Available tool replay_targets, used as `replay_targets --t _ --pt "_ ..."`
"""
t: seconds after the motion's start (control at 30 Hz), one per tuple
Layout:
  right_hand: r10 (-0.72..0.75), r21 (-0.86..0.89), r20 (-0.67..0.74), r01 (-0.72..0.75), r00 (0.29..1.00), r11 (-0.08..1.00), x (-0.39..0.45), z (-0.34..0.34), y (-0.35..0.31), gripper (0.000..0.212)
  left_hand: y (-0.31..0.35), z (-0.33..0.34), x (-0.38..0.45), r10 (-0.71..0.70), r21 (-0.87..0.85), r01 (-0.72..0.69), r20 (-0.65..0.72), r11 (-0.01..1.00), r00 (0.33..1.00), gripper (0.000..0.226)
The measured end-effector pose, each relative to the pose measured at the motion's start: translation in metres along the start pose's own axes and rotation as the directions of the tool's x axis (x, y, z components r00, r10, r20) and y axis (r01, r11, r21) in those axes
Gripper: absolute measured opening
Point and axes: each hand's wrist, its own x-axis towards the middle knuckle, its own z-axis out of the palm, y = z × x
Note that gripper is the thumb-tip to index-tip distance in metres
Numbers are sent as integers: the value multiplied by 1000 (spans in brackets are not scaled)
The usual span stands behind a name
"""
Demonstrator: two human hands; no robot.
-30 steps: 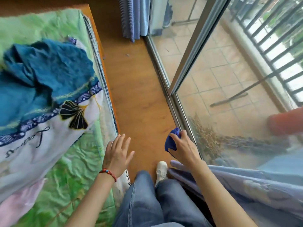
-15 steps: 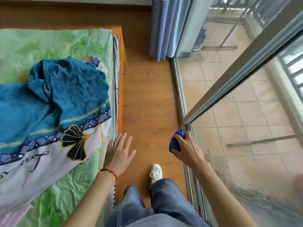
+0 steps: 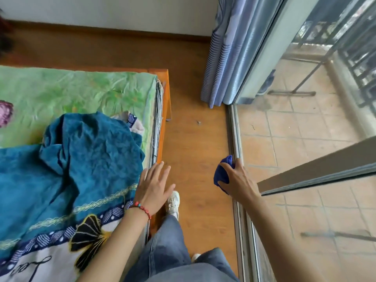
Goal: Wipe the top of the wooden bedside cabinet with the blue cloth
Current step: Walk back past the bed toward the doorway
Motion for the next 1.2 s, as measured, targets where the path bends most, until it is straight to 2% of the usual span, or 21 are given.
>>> replay_targets --t 0.27,0.53,0.77,0.9,1.03,1.2 --pt "30 -4 -78 -31 997 1000 132 -68 -41 49 -68 -57 135 60 27 -60 -15 998 998 59" --pt "-16 11 -99 17 995 1000 256 -121 -54 53 -104 -92 252 35 27 -33 -75 999 997 59" --pt "-83 20 -98 86 992 996 387 -165 -33 53 -122 -103 381 -33 10 34 -72 999 997 59" --pt "-131 -35 -57 129 990 991 464 -206 -17 52 -124 -116 458 -94 -15 94 -72 996 993 59" --pt "-185 -69 -28 183 982 981 536 -245 -9 53 -129 -136 526 -137 -33 133 -129 990 982 62" --pt "-194 -71 -28 192 981 979 619 -281 -17 55 -152 -151 601 -185 -82 174 -158 981 970 54"
